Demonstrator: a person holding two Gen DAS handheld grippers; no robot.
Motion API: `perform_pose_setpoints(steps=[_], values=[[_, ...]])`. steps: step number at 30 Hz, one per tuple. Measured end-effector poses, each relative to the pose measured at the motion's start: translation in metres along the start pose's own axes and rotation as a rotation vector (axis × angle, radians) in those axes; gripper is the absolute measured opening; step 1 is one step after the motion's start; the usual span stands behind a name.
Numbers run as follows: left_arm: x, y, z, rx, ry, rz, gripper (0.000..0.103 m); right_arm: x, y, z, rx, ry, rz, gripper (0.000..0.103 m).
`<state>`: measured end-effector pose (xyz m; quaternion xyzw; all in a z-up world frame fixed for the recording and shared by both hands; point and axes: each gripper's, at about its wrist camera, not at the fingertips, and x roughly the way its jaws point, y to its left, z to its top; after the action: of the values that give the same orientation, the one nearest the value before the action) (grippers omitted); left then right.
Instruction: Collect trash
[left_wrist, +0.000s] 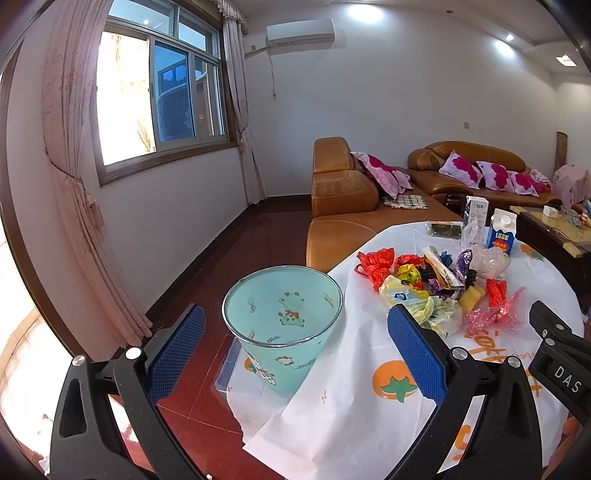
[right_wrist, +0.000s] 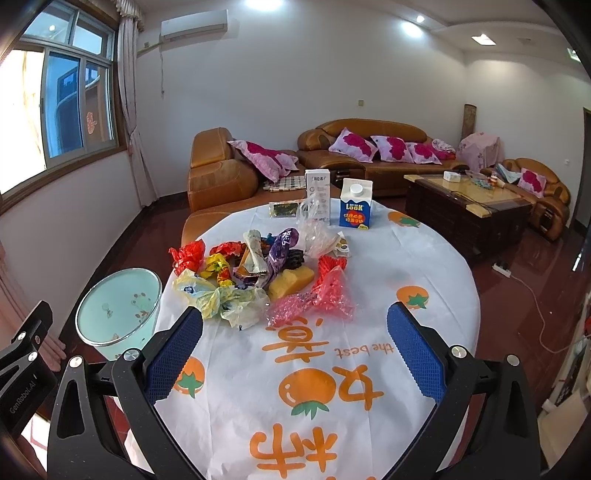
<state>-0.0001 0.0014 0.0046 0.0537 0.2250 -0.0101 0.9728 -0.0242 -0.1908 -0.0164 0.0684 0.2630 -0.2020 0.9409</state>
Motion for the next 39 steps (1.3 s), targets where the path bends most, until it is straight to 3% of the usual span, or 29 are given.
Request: perform_pose_setpoints(steps=[39], values=[[-0.0012, -0.0011, -0.0004, 0.008, -0.006, 0.0, 0.097, -0.0007, 0.0016, 0.0002, 0.0, 0.006, 0.009, 0.098]])
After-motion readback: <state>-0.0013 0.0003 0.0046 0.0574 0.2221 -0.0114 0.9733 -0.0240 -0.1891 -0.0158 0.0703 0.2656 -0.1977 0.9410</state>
